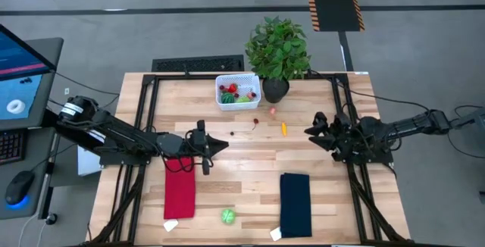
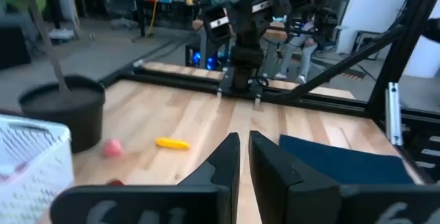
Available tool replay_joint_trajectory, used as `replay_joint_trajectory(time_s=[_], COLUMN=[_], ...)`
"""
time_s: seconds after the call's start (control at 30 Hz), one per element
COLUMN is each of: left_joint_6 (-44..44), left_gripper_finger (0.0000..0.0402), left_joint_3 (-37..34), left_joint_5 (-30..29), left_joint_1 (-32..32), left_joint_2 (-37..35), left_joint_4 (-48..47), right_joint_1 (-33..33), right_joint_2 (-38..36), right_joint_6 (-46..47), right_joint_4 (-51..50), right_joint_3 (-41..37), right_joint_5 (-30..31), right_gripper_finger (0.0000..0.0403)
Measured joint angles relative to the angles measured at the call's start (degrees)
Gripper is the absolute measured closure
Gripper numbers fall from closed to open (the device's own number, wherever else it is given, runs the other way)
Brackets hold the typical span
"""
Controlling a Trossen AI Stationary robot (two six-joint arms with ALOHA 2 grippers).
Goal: Pick and placing Produce into tupperware
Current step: Put the yellow corn into the white basket
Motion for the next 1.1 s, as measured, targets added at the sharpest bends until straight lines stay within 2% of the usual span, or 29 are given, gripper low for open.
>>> replay_joint_trajectory(time_s=[0.07, 0.13, 0.27, 0.37, 0.57, 0.77, 0.87, 1.0, 1.1], left_joint_6=[1.7, 1.9, 1.1, 0.9, 0.9, 0.0, -0.1, -0.3, -0.8], left_gripper_finger=[0.0378, 0.0378, 0.0378, 0.0378, 0.0378, 0.0378, 0.0378, 0.0378, 0.0378], left_joint_3=[0.1, 0.1, 0.1, 0.1, 0.1, 0.1, 0.1, 0.1, 0.1], left_joint_5=[-0.5, -0.8, -0.4, -0.3, -0.5, -2.1, -2.2, -2.2, -2.2], left_joint_1=[0.4, 1.2, 2.4, 2.8, 3.1, 3.3, 3.7, 4.1, 4.3], left_joint_2=[0.0, 0.0, 0.0, 0.0, 0.0, 0.0, 0.0, 0.0, 0.0], left_joint_4=[0.5, 0.3, 0.2, -0.4, -0.8, -2.2, -2.3, -2.3, -2.4], right_joint_1=[-0.2, -0.4, -0.4, -0.4, -0.4, -2.3, -3.2, -4.9, -8.2], right_joint_2=[0.0, 0.1, 1.1, 3.5, 7.1, 15.5, 21.4, 29.4, 34.9], right_joint_6=[-2.5, -1.3, 2.5, 7.8, 16.3, 25.3, 26.7, 26.7, 26.8], right_joint_4=[1.4, -1.2, -23.1, -31.2, -34.8, -56.7, -62.9, -65.1, -65.5], right_joint_3=[0.0, 0.2, 3.3, 5.3, 10.2, 20.3, 24.9, 28.9, 31.4], right_joint_5=[2.3, 9.5, 21.9, 28.9, 29.2, 29.2, 28.3, 24.4, 18.8], right_gripper_finger=[0.0221, 0.0221, 0.0222, 0.0226, 0.0237, 0.0265, 0.0273, 0.0272, 0.0267])
